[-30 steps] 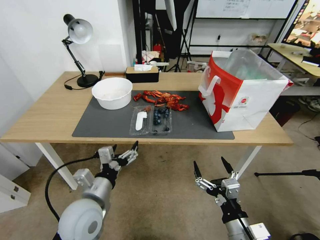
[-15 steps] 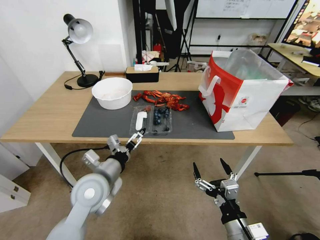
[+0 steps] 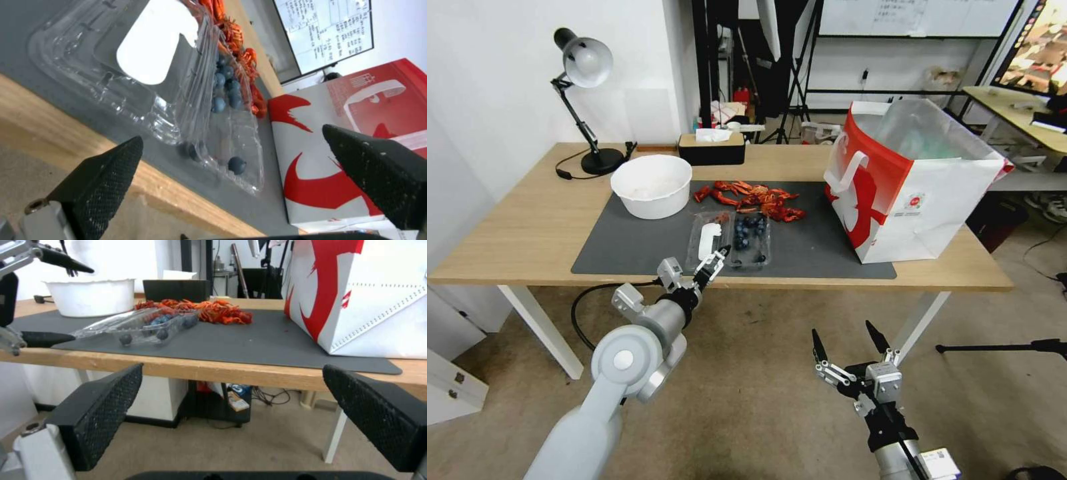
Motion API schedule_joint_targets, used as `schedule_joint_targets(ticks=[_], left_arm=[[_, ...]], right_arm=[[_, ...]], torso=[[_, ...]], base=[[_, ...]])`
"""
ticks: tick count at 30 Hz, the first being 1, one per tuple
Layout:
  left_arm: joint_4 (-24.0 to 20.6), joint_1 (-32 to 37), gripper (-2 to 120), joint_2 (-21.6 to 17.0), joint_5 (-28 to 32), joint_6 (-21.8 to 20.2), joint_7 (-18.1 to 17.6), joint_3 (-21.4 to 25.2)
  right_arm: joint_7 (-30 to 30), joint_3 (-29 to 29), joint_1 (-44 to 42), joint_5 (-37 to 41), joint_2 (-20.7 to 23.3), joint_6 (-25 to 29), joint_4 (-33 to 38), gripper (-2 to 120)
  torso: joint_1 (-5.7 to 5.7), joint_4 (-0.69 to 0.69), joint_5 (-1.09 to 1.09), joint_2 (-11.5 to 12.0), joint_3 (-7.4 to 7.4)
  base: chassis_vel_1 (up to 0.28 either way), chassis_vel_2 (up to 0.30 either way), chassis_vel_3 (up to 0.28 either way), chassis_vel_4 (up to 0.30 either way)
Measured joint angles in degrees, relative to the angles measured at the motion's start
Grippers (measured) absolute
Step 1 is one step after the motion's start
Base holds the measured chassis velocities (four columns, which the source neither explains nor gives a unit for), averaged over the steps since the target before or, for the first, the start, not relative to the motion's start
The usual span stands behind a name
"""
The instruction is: Close the takeout container lid, then place the container into the takeout bag.
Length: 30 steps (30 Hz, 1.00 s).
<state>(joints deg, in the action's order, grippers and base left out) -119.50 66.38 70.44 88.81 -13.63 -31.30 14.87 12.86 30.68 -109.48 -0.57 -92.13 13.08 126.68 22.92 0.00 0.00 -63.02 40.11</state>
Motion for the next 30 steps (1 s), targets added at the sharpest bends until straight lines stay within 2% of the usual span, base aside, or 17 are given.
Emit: schedule_joint_targets(ticks=[11,30], left_arm=[[1.6,-1.9,100,0.0,0.6,-1.3,-1.6,-0.8],[3.5,-4.2,100,0.2,0.8,-0.8,-1.3,-1.7]], right_arm=[[-0.1,0.3,0.2,0.0,0.0,0.0,0.0,100],[-0.2,0.3,-0.2,-0.1,0.0,0.1,0.1,100]], torso=[[0.0,0.0,0.0,0.0,0.0],[0.0,0.0,0.0,0.0,0.0]], base=[[0.0,0.0,0.0,0.0],[0.0,0.0,0.0,0.0]])
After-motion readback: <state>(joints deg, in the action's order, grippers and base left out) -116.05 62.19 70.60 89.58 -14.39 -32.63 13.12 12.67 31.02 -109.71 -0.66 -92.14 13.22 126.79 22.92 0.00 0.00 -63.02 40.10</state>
